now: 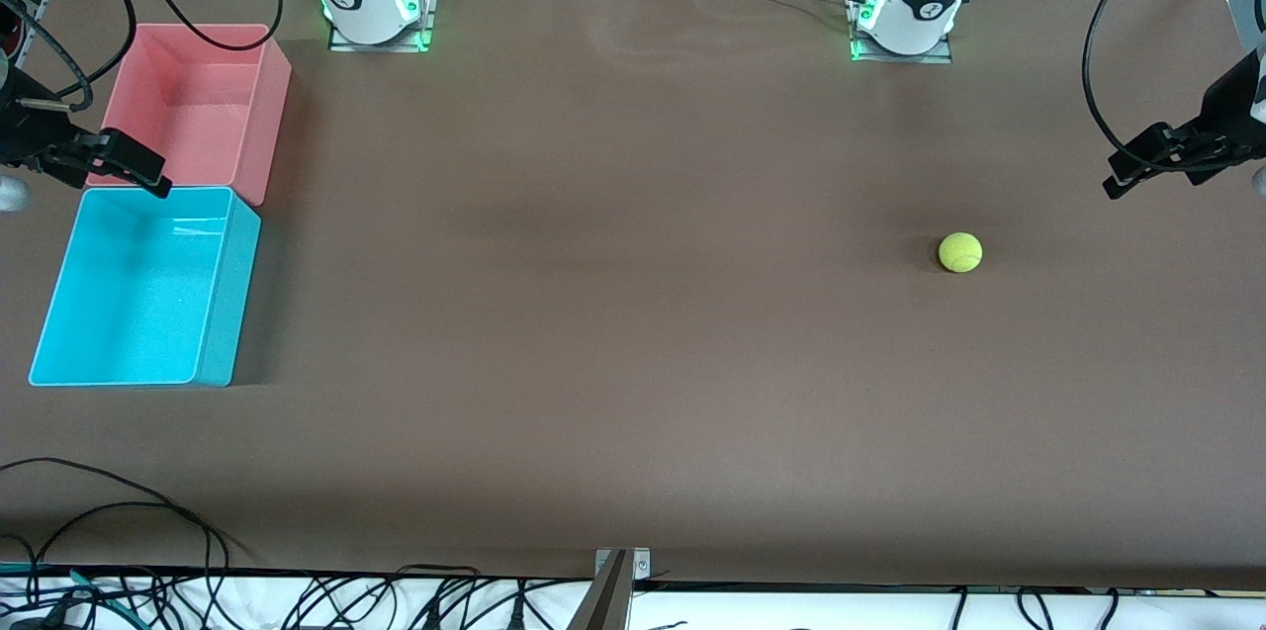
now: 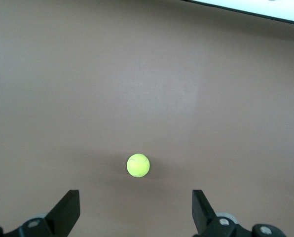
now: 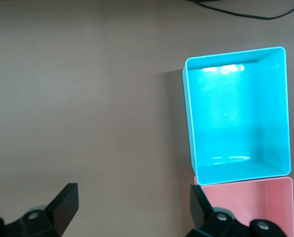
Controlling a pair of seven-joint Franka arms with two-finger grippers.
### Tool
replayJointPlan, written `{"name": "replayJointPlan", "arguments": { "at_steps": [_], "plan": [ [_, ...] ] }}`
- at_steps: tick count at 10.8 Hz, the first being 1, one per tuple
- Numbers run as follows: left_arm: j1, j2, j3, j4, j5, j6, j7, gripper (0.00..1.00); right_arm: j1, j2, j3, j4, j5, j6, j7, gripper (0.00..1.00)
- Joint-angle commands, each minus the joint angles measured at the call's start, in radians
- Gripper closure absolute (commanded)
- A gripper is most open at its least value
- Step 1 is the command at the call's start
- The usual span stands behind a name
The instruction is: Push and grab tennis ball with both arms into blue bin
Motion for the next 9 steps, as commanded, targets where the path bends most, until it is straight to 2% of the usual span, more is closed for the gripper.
{"name": "replayJointPlan", "arguments": {
  "at_steps": [1,4,9],
  "plan": [
    [0.009,-0.048,-0.006,-0.063,0.024,0.029,-0.001,0.0,-0.001,0.004,0.0,0.021,0.007,-0.005,-0.003,0.0],
    [0.011,-0.047,-0.006,-0.121,0.024,0.113,-0.001,0.0,-0.001,0.004,0.0,0.021,0.007,-0.005,-0.003,0.0],
    [0.018,0.03,-0.006,-0.118,0.024,0.149,-0.001,0.0,-0.001,0.004,0.0,0.021,0.007,-0.005,-0.003,0.0]
  ]
}}
